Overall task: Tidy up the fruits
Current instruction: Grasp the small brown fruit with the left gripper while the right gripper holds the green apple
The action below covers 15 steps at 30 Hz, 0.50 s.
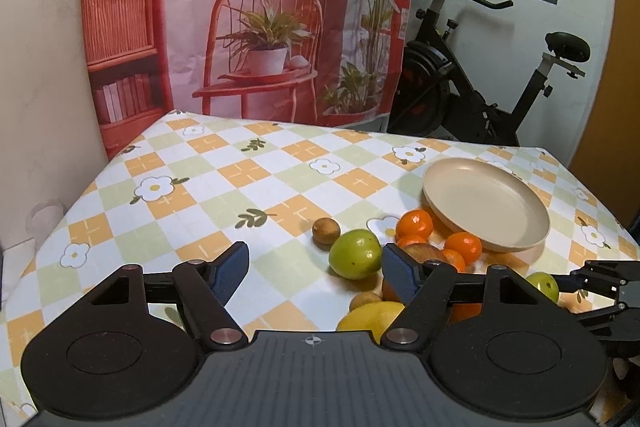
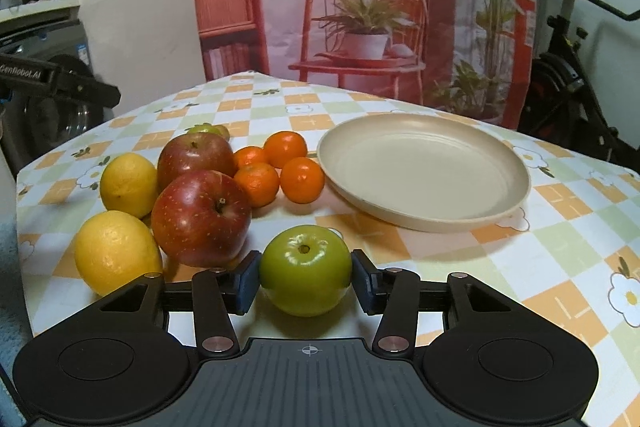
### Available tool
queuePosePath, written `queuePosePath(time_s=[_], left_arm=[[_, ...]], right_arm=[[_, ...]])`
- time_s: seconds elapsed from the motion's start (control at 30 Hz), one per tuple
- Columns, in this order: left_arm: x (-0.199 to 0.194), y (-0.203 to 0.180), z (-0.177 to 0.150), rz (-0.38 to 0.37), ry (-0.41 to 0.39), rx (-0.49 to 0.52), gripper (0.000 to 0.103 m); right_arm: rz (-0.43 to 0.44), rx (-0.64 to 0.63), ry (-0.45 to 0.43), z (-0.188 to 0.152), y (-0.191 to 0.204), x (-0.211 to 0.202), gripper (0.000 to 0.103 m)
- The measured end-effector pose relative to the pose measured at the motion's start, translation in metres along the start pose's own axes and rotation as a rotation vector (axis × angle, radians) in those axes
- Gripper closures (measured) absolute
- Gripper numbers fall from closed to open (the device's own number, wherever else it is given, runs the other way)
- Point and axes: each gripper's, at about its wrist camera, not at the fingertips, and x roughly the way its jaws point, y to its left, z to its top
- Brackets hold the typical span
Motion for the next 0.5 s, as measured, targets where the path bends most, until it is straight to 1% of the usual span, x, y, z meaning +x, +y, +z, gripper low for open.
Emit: queuePosePath(time_s=[0.17,0.27,0.33,0.43,0.47,0.5], left_arm=[[0.003,-0.003,-0.001,-0.016,0.01,0.014,0.03],[0.007,0.0,0.005,-0.05,0.019,-0.002,0.038],[0.012,0.001,0.011,-0.069,0.022,-0.013,0.05],[0.027,0.008,0.03,-0.086,0.011,-0.043,0.054],[0.038,0.013,0.038,-0.089,0.015,-0.074,0.06],[0.048,0.016,0.042,-0.097,0.03,-0.105,0.061]], right_arm=[[0.012,0.029,-0.002,0.0,-0.005,-0.001,0.059],[0.006,0.038,-0.013,0.0,-0.006,-0.002,0.059],[-0.002,0.047,-0.023,0.0,-0.006,-0.002,0.059],[-0.012,0.061,-0.032,0.0,-0.007,-0.003,0.059],[-0.014,0.062,-0.034,0.0,-0.007,-0.003,0.059],[-0.016,0.063,-0.036,0.0,-0.007,-0.004,0.059]])
